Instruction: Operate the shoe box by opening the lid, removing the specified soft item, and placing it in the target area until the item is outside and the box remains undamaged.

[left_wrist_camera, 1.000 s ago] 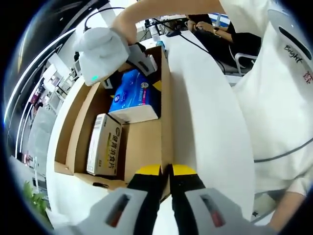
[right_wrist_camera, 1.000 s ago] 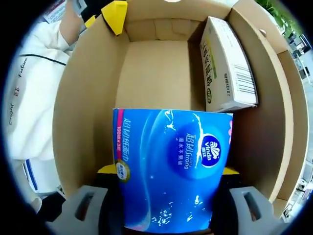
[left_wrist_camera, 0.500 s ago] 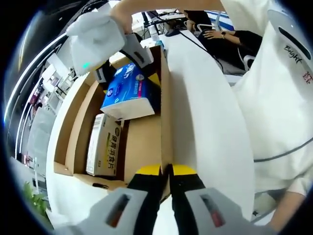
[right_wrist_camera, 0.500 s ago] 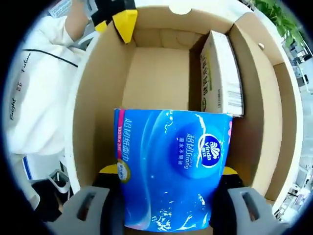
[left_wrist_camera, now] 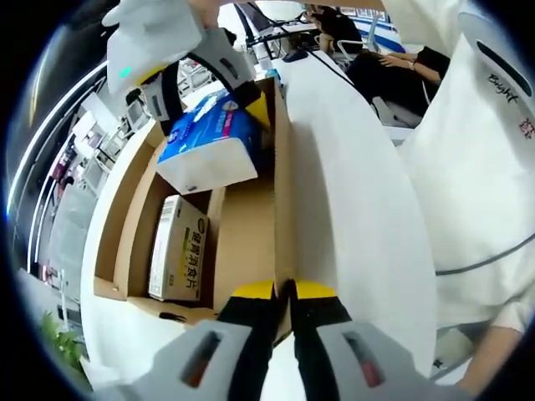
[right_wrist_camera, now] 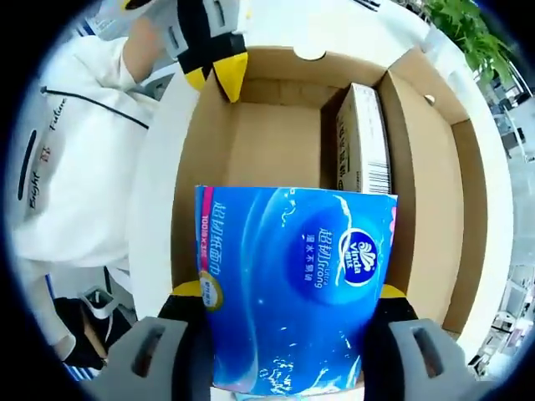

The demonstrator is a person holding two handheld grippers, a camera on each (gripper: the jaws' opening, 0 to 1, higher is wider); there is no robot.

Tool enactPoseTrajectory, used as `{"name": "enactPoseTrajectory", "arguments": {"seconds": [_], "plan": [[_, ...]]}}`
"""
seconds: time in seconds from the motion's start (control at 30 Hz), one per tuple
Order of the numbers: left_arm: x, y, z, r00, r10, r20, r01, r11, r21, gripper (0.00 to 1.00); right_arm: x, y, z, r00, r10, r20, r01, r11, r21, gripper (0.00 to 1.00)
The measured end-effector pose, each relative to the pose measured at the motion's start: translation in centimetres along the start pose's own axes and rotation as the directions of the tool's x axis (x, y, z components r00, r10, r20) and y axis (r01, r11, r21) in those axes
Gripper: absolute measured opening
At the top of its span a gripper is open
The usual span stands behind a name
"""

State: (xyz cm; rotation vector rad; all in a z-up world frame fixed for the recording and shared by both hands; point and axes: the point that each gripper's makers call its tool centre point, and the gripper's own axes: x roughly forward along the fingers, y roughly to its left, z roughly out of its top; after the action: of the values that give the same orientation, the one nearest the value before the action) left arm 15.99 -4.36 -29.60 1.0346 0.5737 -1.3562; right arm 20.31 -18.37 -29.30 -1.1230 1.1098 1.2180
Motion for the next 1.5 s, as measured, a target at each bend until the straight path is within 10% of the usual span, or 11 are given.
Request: {"name": "enactPoseTrajectory", "arguments": {"seconds": [1.5], "plan": [[0.0,0.0,0.1,1.0,-0.007,0.007,0.007,1.0,0.009,0.05,-4.4,-0.3,-1.1,0.998,-0.067,-0.014,0.066,0.996,-0.056,0.69]]}}
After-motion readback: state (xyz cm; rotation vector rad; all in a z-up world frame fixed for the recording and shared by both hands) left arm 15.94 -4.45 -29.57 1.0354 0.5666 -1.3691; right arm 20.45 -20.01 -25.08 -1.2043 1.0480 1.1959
